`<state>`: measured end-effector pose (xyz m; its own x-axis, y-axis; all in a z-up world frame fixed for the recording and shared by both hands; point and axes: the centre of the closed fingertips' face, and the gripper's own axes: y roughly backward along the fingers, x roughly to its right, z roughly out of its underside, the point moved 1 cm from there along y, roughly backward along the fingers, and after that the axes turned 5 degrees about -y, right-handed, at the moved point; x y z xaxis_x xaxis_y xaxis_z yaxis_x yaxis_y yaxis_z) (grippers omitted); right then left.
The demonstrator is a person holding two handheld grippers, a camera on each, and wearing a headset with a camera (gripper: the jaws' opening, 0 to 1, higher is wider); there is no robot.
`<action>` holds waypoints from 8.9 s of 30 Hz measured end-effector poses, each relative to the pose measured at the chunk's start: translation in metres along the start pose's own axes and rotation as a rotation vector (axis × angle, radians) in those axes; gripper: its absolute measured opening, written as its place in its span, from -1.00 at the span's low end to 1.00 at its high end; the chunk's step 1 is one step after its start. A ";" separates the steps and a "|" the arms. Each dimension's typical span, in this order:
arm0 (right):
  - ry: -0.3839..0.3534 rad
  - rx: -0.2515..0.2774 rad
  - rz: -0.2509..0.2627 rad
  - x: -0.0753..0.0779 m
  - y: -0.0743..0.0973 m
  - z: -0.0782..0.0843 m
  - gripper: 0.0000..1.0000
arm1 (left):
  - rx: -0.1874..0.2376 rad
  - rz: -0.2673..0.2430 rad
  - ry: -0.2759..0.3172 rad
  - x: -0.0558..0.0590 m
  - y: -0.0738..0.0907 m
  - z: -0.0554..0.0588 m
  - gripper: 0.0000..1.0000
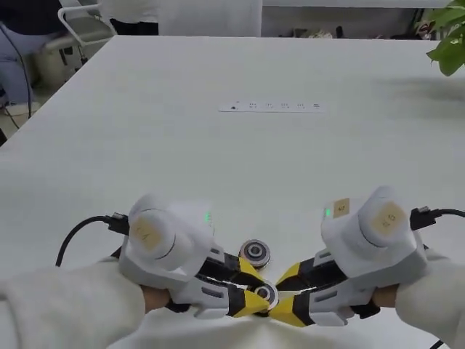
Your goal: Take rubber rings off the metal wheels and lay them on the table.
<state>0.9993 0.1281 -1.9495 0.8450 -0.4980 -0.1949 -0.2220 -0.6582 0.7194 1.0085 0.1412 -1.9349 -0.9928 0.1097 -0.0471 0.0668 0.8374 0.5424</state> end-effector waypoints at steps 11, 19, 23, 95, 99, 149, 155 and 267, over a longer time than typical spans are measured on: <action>0.061 -0.001 -0.001 0.001 0.000 0.001 -0.66 | 0.051 0.004 0.007 -0.002 0.001 0.000 -0.84; 0.088 -0.007 0.030 0.008 0.002 0.003 -1.00 | 0.045 -0.024 -0.011 -0.006 0.001 0.000 -0.84; 0.095 -0.022 0.047 0.011 -0.001 0.005 -1.00 | 0.044 -0.023 -0.010 -0.006 0.001 0.000 -0.84; 0.109 0.009 0.041 0.010 -0.002 0.001 -0.95 | 0.041 -0.040 0.012 -0.010 0.001 0.000 -0.84; 0.115 -0.003 0.066 0.013 -0.002 0.000 -1.00 | 0.039 -0.042 0.015 -0.010 0.001 0.000 -0.84; -0.426 0.098 0.023 0.017 0.009 -0.015 -1.00 | 0.003 -0.046 -0.012 -0.011 0.001 0.001 -0.85; -0.421 0.105 0.018 0.015 0.010 -0.016 -1.00 | 0.003 -0.047 -0.012 -0.011 0.001 0.001 -0.85; -0.426 0.177 0.055 0.017 0.029 -0.031 -1.00 | -0.075 -0.138 0.147 -0.008 0.067 -0.019 -0.08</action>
<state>1.0224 0.1183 -1.9114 0.5627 -0.6983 -0.4424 -0.3718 -0.6918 0.6190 1.0189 0.1862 -1.8818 -0.9962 -0.0871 -0.0051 -0.0727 0.7962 0.6007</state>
